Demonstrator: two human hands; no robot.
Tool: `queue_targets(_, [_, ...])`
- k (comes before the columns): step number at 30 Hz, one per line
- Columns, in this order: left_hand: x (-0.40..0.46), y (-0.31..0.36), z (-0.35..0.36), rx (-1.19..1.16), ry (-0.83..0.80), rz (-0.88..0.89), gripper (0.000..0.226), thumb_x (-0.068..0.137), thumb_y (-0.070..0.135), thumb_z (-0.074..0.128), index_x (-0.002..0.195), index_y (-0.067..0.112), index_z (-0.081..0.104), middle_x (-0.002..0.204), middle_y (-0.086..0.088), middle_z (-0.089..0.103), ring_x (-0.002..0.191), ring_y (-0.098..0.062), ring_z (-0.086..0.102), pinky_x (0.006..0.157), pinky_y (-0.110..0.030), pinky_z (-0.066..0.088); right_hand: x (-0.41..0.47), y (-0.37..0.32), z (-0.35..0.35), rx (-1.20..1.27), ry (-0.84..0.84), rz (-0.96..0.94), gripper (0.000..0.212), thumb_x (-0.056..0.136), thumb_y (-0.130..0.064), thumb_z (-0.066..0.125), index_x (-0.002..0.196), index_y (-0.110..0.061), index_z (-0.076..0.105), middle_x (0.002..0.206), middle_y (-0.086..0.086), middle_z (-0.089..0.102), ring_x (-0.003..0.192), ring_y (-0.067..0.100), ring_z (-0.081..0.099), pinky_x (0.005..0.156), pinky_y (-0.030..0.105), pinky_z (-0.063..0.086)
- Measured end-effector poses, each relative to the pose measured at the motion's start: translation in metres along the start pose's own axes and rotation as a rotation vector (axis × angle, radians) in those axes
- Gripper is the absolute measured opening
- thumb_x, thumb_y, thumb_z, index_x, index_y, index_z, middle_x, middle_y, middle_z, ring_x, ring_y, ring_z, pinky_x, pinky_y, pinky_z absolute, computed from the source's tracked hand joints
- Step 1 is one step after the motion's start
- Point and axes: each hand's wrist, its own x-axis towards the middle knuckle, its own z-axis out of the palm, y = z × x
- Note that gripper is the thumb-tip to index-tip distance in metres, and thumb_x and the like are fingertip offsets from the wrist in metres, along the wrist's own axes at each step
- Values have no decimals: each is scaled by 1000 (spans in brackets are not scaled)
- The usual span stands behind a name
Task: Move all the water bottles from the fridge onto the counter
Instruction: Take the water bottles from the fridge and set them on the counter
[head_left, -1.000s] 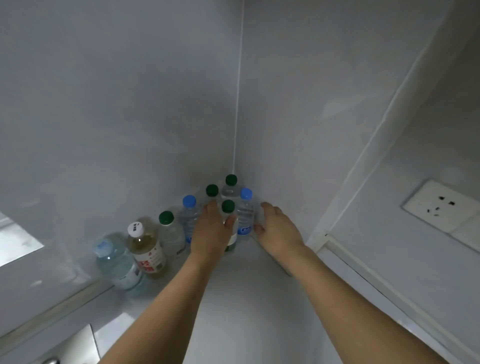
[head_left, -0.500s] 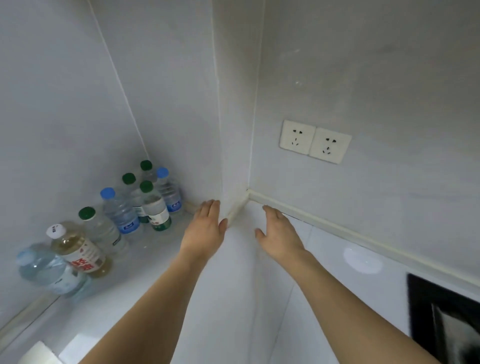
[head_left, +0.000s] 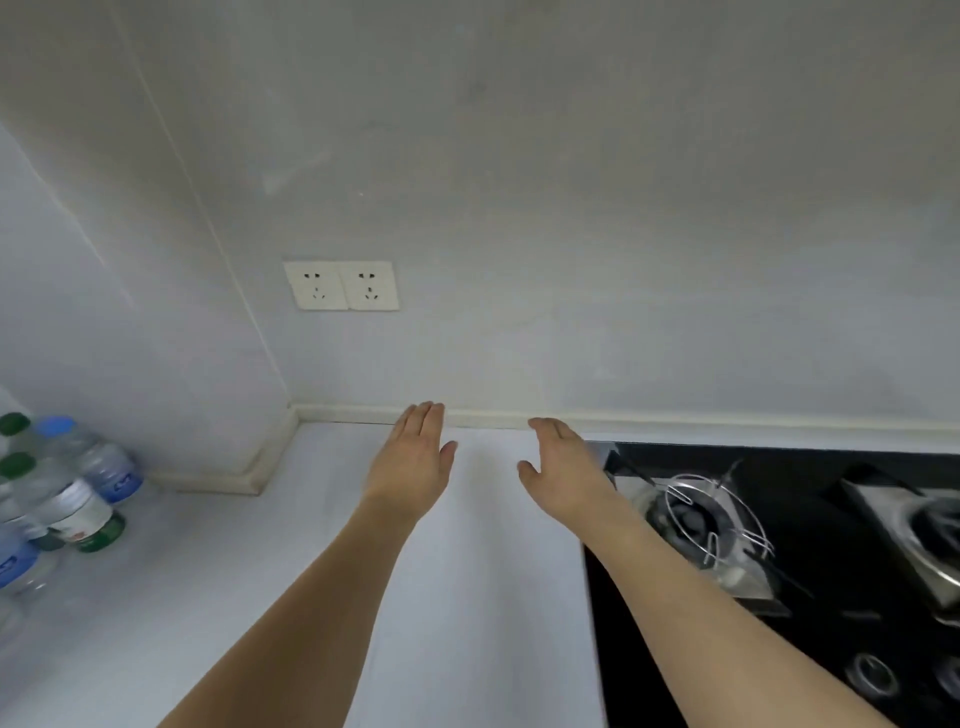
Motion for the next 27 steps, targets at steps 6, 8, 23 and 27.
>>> queue_targets(6, [-24,154,39,-10,-58,241,55,103,34,38,152,13,23,159,-1,23,148,-16,14,117,-28,20,-95,114,-71,18,136,159,58,96,-22,53,148,-7,32,150,9,36,137,25,35,113,32,29])
queue_targets(8, [-34,198,48,-27,-72,302,55,103,33,40,152,12,25,158,-3,25,148,-17,16,117,-28,19,-126,146,-89,33,172,210,59,95,-22,55,147,-9,33,149,8,39,136,24,38,113,33,32])
queue_targets(23, [-154,560,112,-165,-143,944,54,102,31,44,149,11,29,155,-7,31,144,-19,25,117,-30,23,-413,361,-223,40,533,686,56,96,-22,51,147,-8,33,150,10,37,138,25,35,112,31,28])
queue_targets(27, [-183,632,134,-178,-175,1082,54,102,31,44,148,9,30,154,-7,31,145,-20,23,118,-30,21,-470,400,-238,52,587,808,57,97,-23,50,149,-8,29,153,9,33,140,24,32,113,31,26])
